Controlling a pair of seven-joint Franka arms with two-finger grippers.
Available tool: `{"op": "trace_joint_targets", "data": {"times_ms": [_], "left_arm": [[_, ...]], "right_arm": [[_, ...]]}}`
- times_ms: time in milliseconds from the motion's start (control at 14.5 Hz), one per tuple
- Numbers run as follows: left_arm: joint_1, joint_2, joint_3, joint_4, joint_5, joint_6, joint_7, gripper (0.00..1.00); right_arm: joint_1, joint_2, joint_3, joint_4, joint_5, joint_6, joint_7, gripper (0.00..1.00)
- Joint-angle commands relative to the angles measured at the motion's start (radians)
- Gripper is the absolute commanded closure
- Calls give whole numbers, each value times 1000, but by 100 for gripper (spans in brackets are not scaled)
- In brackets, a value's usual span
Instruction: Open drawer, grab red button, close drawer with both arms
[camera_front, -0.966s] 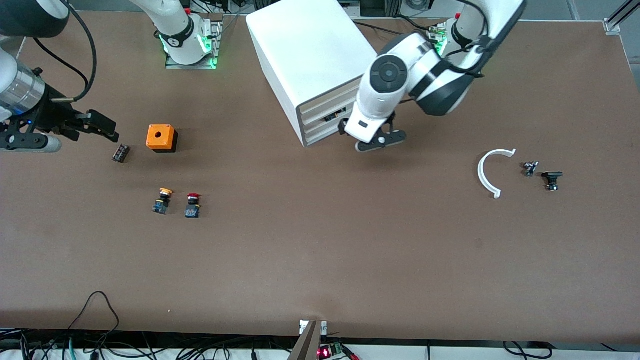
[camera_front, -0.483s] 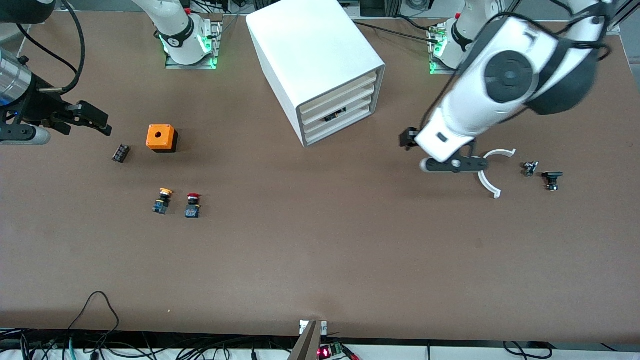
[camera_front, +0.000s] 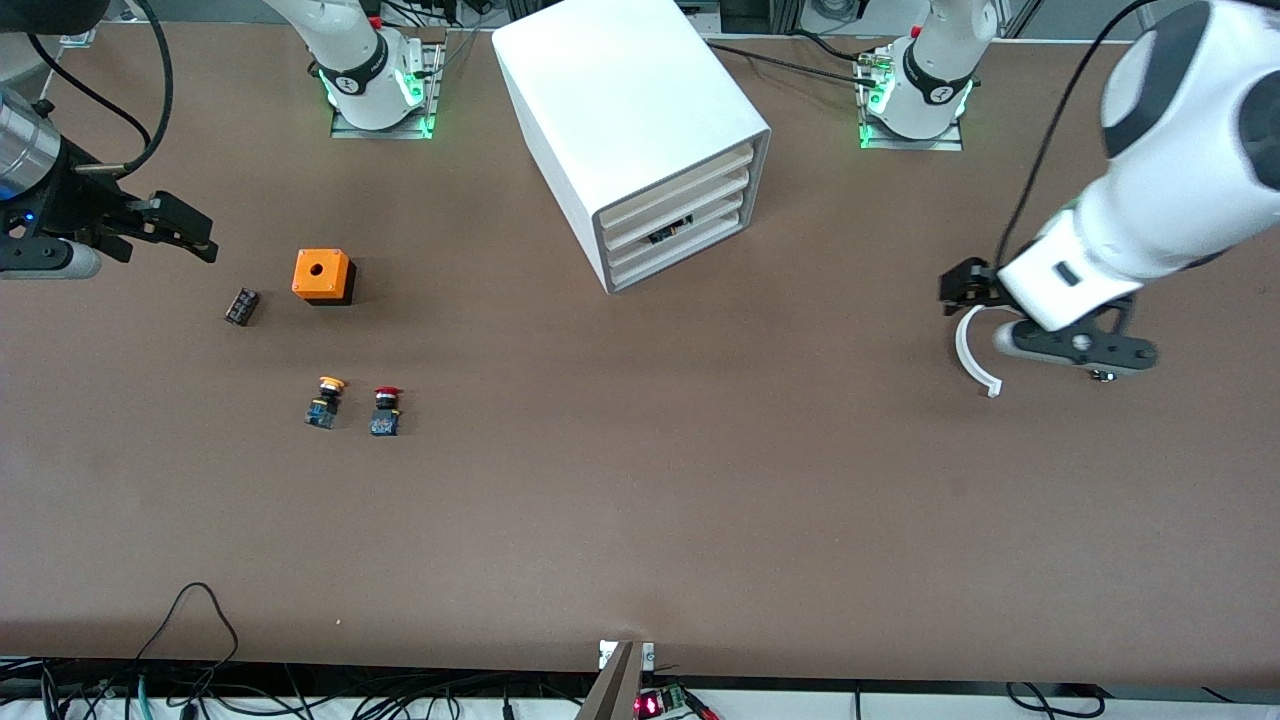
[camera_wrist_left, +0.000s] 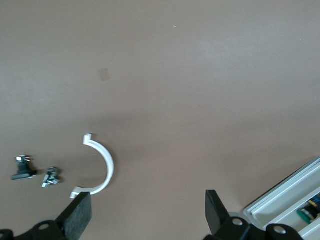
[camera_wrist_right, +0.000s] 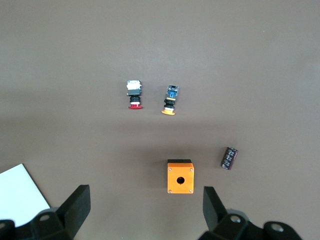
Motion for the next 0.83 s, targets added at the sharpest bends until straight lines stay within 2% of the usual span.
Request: {"op": "trace_joint_targets", "data": {"times_ms": [0,69,207,345,483,759], "left_arm": [[-159,-77,280,-45,-132,-8,187,0],[-189,-112,335,-78,-135,-5,251,0],[-258,-184,407,-140,-94,64,238,0],[-295,-227,418,-209,-16,86,174,0],[-296,-267,419,-258,-10,83,103,0],[-286,-247,413,-237,-10,70,123,0]], "right_arm": [[-20,-2,24,21,-3,-23,-8,0],[-20,-2,24,23,-3,-23,-22,0],[-18,0,26,28,-5,-21,-22,0],[-20,0,24,29,-5,-23,-21,0],[-21,0,23,43,-9,-23,-16,0],[-21,0,23,43,-8,-24,-10,0]]}}
